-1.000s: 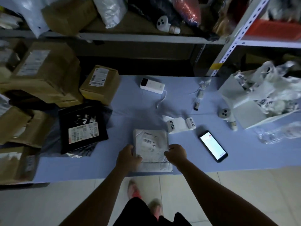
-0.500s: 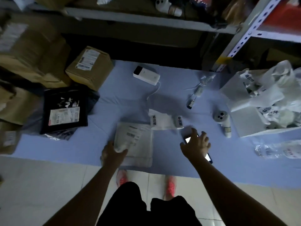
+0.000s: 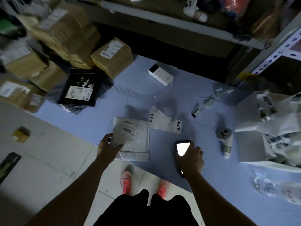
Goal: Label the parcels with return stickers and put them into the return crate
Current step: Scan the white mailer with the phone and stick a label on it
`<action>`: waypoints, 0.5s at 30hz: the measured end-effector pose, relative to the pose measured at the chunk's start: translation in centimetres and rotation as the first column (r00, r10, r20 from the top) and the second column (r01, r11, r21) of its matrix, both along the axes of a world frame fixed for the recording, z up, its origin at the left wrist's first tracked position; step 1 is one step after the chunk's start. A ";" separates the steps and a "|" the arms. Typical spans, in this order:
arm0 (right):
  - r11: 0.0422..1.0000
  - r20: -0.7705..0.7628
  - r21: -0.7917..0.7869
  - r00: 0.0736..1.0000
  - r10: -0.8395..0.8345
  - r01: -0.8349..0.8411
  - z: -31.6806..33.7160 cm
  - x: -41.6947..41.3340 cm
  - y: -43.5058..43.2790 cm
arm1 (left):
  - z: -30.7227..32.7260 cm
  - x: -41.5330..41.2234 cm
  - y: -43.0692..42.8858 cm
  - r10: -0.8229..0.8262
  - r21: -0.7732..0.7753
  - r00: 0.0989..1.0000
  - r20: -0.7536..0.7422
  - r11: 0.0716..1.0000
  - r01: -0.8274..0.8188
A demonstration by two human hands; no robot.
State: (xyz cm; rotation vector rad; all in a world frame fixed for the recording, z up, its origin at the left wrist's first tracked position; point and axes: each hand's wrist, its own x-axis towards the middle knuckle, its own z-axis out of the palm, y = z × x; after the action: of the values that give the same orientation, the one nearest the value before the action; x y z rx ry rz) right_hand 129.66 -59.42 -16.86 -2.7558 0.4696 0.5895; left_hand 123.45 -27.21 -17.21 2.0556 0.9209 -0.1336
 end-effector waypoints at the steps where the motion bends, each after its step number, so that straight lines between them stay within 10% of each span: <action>1: 1.000 0.005 0.010 1.000 0.011 -0.011 0.3 0.1 0.2 | 0.2 -0.1 0.0 -0.009 -0.010 1.000 0.010 1.000 0.009; 15: 0.879 0.232 0.333 0.933 0.273 -0.340 4.3 0.8 8.5 | 1.9 0.4 2.6 -0.142 -0.130 0.976 0.166 0.978 0.164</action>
State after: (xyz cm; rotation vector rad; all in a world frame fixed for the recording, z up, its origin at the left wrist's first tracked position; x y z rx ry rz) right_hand 130.48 -50.88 -12.54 -2.4955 -0.1215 0.4383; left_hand 123.84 -24.61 -15.30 1.9714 0.6378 -0.1156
